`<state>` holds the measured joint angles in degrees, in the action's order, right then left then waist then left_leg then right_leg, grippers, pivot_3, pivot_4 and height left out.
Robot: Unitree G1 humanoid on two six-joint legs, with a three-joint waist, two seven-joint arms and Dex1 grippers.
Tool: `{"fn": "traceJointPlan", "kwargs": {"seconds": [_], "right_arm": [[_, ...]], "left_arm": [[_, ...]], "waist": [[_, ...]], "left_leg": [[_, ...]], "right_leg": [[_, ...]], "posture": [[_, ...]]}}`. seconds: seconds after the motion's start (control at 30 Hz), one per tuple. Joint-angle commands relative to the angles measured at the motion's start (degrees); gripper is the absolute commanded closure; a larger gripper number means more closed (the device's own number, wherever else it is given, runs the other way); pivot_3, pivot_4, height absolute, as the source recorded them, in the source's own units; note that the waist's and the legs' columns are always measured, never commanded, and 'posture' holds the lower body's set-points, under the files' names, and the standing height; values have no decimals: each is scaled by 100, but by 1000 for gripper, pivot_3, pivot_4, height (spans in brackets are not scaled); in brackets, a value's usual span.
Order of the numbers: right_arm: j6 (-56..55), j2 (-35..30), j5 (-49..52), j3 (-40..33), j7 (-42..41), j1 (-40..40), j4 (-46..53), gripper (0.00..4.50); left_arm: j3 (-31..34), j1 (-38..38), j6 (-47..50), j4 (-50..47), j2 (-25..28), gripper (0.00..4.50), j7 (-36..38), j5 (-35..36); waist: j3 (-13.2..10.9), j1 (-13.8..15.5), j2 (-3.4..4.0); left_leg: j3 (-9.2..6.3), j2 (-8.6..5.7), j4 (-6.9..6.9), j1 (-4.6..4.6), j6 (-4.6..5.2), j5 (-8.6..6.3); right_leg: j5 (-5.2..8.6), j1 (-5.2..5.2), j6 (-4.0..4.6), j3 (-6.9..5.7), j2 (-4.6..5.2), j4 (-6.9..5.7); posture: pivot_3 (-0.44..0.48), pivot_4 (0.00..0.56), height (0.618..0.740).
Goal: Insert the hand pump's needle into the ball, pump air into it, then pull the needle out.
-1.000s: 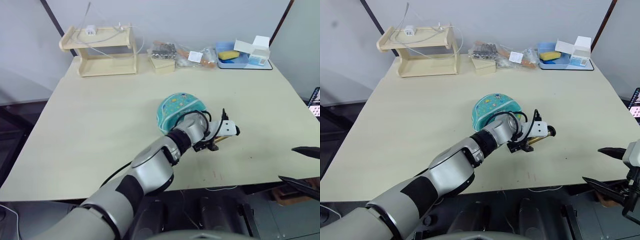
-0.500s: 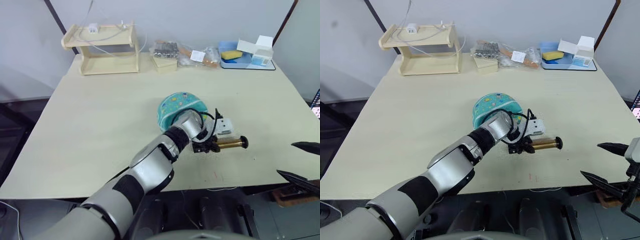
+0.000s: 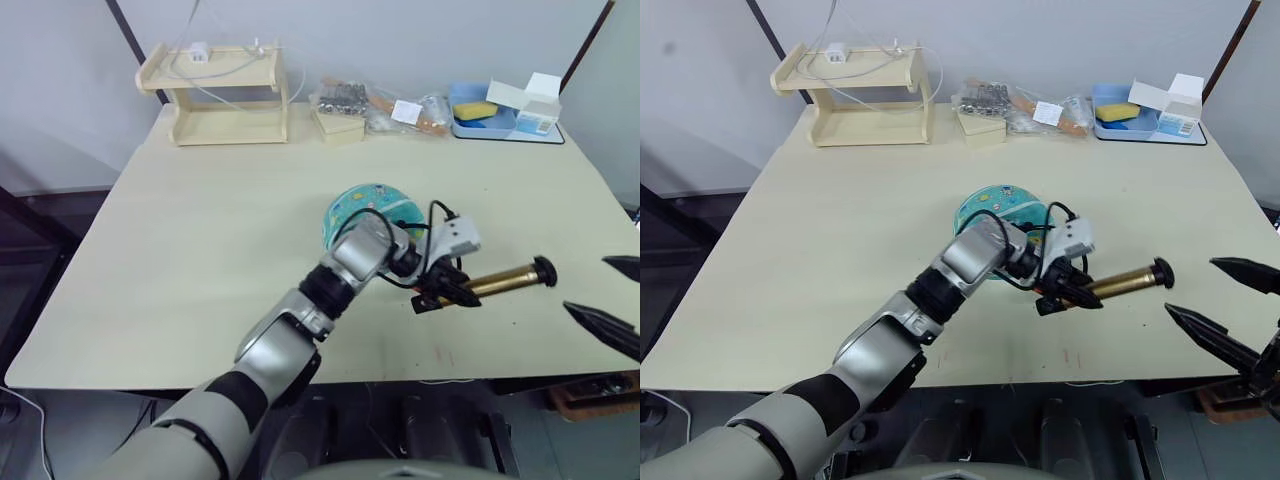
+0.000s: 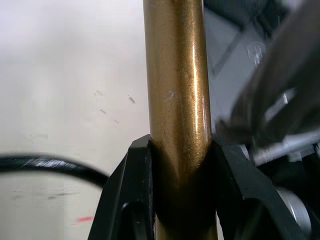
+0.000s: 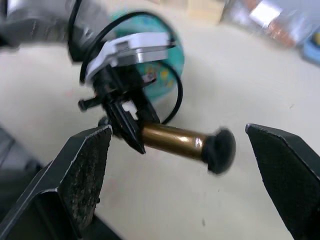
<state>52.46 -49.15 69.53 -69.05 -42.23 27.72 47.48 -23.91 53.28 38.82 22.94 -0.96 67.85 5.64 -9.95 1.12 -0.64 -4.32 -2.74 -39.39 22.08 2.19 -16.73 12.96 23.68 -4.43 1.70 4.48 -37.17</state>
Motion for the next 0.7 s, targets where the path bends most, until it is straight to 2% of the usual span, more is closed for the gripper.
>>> {"fn": "traceJointPlan", "kwargs": {"seconds": [0.03, 0.17, 0.27, 0.47, 0.7], "right_arm": [[-132, -111, 990, -303, 858, 10, 81, 0], [-332, -293, 1445, -156, 1810, 0, 260, 0], [-593, -472, 1686, 275, 2669, -235, 304, 0], [-1119, -715, 2227, 1955, 3904, -1075, 251, 0], [-1489, -717, 2509, 3709, 4465, -2258, 103, 0]], "left_arm": [[534, -236, 154, -693, 7, 3489, -101, 570], [980, -738, 190, -1182, 195, 3489, -41, 1138], [1053, -1169, -428, -1479, 325, 3489, -196, 1173], [1319, -2083, -1779, -1833, 438, 3489, -160, 1419], [1405, -2722, -2895, -1648, 606, 3489, 82, 1560]], "waist": [[0, 28, 0], [2, 70, 3], [6, 126, 10], [7, 215, 15], [16, 279, 43]], "left_leg": [[-2, -3, -2, 0, 0, 0], [-4, -9, -3, 4, 1, 0], [-13, -9, -2, 4, -1, 1], [-25, -14, -6, 12, -23, 16], [-42, -14, -8, 23, -25, 18]], "right_leg": [[0, -3, -1, -3, 2, 0], [-3, -2, -5, -8, 10, 1], [-2, -3, -3, -17, 8, 1], [-2, -5, -2, -30, 12, 3], [-2, -5, 1, -49, 11, 9]], "posture": [[0, 150, 740], [0, 150, 740], [0, 150, 740], [0, 150, 740], [0, 150, 740]]}}
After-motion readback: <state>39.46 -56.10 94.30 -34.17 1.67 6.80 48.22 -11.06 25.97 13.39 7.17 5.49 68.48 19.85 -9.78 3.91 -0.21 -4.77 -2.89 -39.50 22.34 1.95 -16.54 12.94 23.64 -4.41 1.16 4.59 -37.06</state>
